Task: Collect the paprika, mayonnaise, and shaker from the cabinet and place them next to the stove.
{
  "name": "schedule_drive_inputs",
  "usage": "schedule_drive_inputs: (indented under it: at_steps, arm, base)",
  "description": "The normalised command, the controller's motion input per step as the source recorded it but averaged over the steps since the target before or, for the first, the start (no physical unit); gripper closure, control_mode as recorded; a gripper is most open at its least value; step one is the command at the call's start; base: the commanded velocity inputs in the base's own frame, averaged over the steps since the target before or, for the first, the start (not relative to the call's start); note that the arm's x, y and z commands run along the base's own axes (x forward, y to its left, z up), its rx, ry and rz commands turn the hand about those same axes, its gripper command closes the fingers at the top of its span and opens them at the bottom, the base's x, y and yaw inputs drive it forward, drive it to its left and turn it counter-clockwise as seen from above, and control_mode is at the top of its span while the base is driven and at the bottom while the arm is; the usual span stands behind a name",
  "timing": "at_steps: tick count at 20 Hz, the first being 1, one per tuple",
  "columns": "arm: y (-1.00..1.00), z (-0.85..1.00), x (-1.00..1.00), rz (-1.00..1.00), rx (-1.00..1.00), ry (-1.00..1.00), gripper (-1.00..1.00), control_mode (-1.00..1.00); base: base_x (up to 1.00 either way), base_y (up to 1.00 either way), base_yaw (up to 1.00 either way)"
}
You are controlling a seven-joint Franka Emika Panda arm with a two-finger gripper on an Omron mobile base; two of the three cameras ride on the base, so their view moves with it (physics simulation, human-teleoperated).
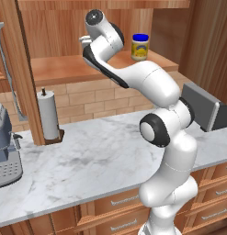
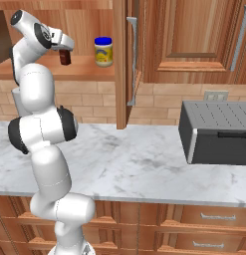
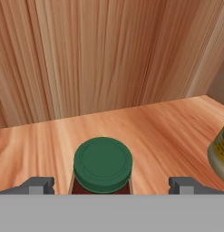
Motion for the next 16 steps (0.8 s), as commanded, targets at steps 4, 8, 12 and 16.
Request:
schedule_drive_inputs:
  at_steps: [4,8,12,16]
  arm:
    - [0.00,-0.11,0.02,0.00,0.00,0.00,-1.00,-1.00]
    - [0.00,-0.07,0.04,0.00,0.00,0.01,-1.00,-1.00]
    - [0.00,-0.07,0.07,0.00,0.00,0.04,-1.00,-1.00]
    - [0.00,-0.06,0.10,0.00,0.00,0.06,-1.00,-1.00]
  base:
    - [0.00,0.00,0.00]
    - [0.00,0.00,0.00]
    - [0.00,0.00,0.00]
    - [0.00,0.00,0.00]
